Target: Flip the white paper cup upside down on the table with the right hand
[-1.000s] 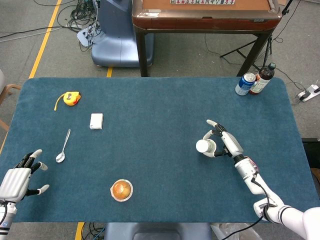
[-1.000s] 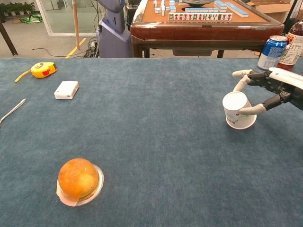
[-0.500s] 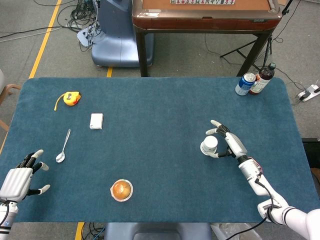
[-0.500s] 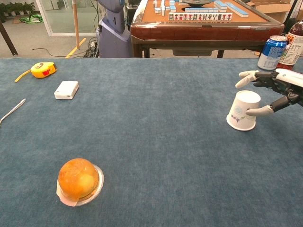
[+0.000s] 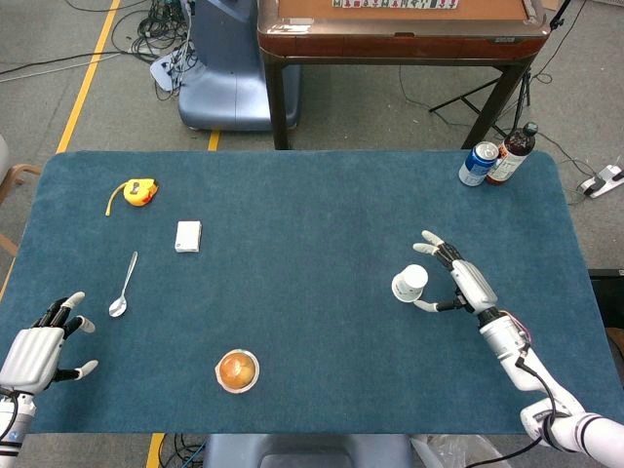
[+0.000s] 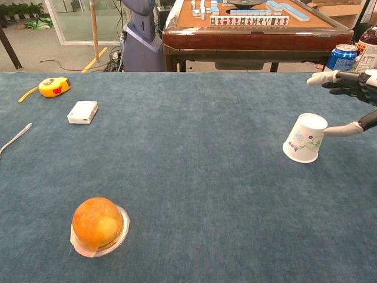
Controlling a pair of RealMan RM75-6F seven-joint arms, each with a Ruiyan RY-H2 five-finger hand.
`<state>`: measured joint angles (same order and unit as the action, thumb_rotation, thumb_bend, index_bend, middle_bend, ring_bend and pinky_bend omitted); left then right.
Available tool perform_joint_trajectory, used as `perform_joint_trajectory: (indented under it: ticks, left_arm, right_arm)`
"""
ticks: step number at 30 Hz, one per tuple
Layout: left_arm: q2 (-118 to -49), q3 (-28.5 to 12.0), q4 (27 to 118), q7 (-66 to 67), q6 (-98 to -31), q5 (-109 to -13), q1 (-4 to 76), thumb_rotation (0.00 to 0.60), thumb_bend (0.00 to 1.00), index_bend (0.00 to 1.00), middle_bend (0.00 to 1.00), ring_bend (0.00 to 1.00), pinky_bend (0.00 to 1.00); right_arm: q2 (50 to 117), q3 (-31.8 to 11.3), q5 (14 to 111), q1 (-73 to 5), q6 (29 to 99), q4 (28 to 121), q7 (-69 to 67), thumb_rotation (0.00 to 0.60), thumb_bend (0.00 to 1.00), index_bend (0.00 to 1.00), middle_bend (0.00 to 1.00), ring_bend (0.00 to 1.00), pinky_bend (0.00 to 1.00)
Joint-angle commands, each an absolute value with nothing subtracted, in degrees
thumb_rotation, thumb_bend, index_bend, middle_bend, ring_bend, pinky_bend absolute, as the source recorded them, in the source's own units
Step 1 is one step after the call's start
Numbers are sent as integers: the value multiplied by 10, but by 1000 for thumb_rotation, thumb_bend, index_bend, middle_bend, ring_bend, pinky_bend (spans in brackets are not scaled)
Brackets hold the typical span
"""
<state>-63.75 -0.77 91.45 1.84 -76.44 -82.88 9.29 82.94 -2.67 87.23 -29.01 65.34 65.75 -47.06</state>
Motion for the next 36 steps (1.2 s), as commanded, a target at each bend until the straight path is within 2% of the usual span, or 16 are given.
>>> perform_joint_trajectory:
  ticks: [1, 5, 15, 27, 36]
  left_arm:
    - [-638, -7, 915, 20, -765, -829, 93, 600, 96, 427, 91, 83, 278]
    - [-639, -7, 917, 25, -768, -832, 92, 600, 96, 426, 90, 82, 278]
    - [-641, -10, 916, 26, -781, -837, 89, 600, 96, 427, 91, 82, 278]
    - [-676, -26, 844, -53, -838, -882, 90, 600, 96, 429, 91, 83, 278]
    - [-682, -30, 832, -50, -838, -874, 91, 600, 96, 432, 91, 83, 278]
  right_arm:
    - [769, -25, 870, -267, 684, 736, -345, 600, 17, 179, 0, 0, 0]
    - [720, -25, 851, -243, 707, 815, -186, 600, 17, 179, 0, 0, 0]
    - [651, -21, 810, -171, 786, 926, 4, 600, 17, 171, 0, 0, 0]
    - [657, -29, 833, -86, 920, 927, 16, 600, 23, 171, 0, 0, 0]
    - [654, -39, 853, -59, 957, 910, -24, 600, 25, 171, 0, 0, 0]
